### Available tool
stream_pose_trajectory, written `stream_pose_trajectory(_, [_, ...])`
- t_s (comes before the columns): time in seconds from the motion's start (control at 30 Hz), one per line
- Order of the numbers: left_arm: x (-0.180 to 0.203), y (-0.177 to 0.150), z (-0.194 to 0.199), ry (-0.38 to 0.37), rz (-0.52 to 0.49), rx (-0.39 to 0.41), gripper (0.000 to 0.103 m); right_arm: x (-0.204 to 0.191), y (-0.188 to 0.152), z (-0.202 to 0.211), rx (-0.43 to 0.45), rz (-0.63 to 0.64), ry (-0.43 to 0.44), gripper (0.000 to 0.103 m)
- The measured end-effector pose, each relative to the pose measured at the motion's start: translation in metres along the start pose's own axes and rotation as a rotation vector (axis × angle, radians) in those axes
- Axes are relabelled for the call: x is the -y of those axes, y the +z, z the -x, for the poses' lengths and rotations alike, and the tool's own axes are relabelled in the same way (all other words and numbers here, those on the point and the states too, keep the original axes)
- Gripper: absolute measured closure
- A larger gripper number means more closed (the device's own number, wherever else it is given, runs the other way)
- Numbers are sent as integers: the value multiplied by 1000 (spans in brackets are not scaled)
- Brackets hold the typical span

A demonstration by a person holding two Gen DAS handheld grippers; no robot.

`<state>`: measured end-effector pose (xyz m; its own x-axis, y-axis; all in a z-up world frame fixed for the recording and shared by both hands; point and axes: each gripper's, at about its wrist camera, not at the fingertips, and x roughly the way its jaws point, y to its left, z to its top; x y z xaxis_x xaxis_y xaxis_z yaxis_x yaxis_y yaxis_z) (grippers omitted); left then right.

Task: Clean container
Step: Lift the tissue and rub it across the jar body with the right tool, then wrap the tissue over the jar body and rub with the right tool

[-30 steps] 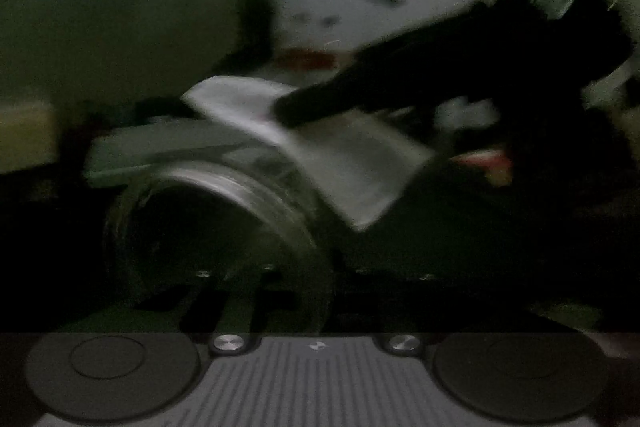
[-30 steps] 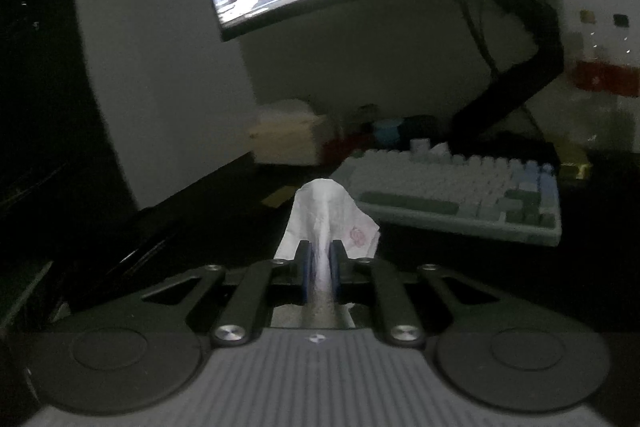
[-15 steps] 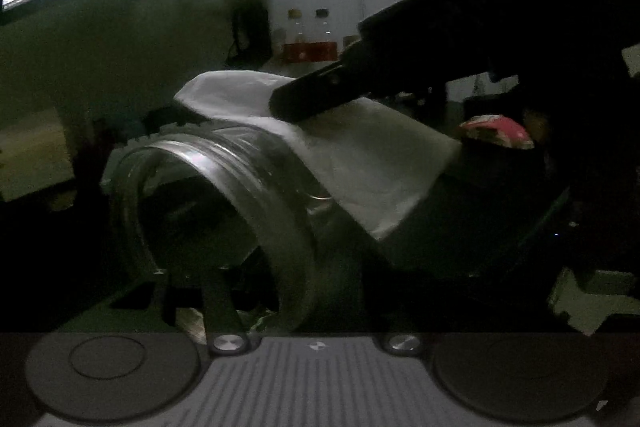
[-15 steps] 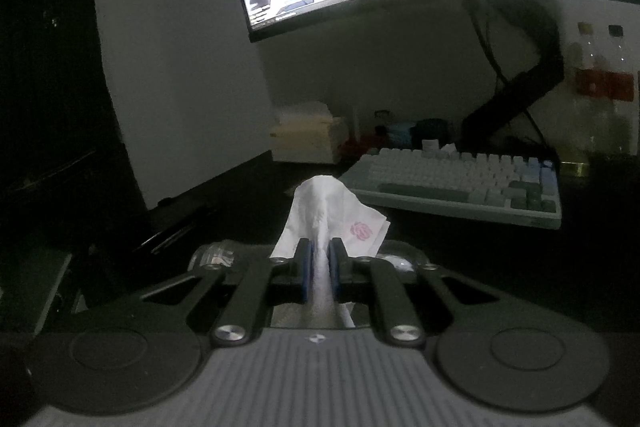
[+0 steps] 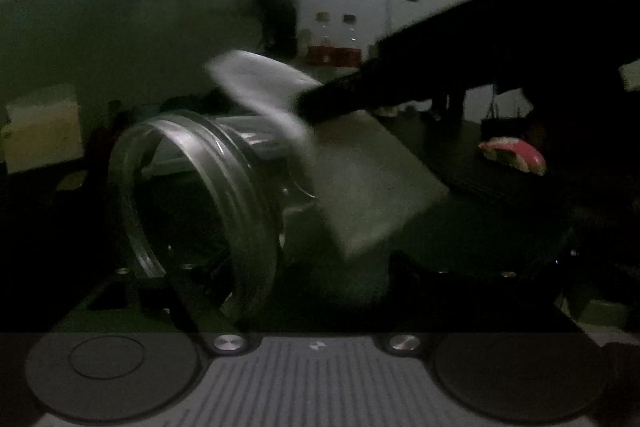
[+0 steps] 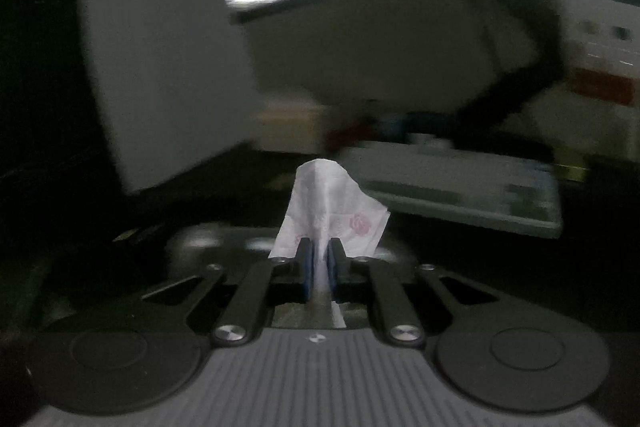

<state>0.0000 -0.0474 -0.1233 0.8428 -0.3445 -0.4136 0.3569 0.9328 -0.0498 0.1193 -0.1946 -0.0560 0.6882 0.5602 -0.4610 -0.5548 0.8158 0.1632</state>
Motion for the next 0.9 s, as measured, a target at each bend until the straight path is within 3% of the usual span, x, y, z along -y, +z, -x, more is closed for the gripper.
stream_pose_trajectory(0.07, [-4, 0, 1, -4, 20, 1, 26, 2, 3, -4, 2, -14, -23, 93])
stream_pose_trajectory(0.13, [-7, 0, 2, -12, 36, 3, 26, -12, -3, -1, 30, 13, 12, 93])
stream_pose_trajectory(0.23, [-9, -1, 3, -16, 41, 5, 25, -36, -11, 3, 49, 96, 162, 93])
stream_pose_trajectory(0.3, [-8, -2, 3, -16, 39, 6, 25, -43, -12, 4, 55, 125, 177, 93])
stream_pose_trajectory(0.37, [-6, 2, 2, -19, 39, 7, 21, -33, -6, -3, 52, 93, 137, 93])
stream_pose_trajectory(0.47, [-4, 2, 4, -31, 33, 5, 21, -7, 7, -19, 43, -9, -35, 93])
stream_pose_trajectory(0.5, [-3, 4, 4, -33, 36, 5, 21, -5, 8, -21, 38, -23, -49, 89])
stream_pose_trajectory(0.6, [0, 2, 7, -35, 29, 3, 21, -5, 11, -24, 24, -56, -70, 90])
stream_pose_trajectory(0.7, [4, 1, 7, -41, 17, 1, 21, -33, 3, -15, 38, 62, 94, 90])
stream_pose_trajectory(0.77, [9, 0, 10, -58, 15, 0, 21, -41, 1, -9, 32, 94, 151, 90])
stream_pose_trajectory(0.87, [13, 1, 13, -57, 12, -5, 21, -25, 5, -12, 20, 66, 102, 90])
stream_pose_trajectory(0.9, [14, 1, 13, -55, 11, -6, 21, -15, 7, -16, 18, 45, 16, 90])
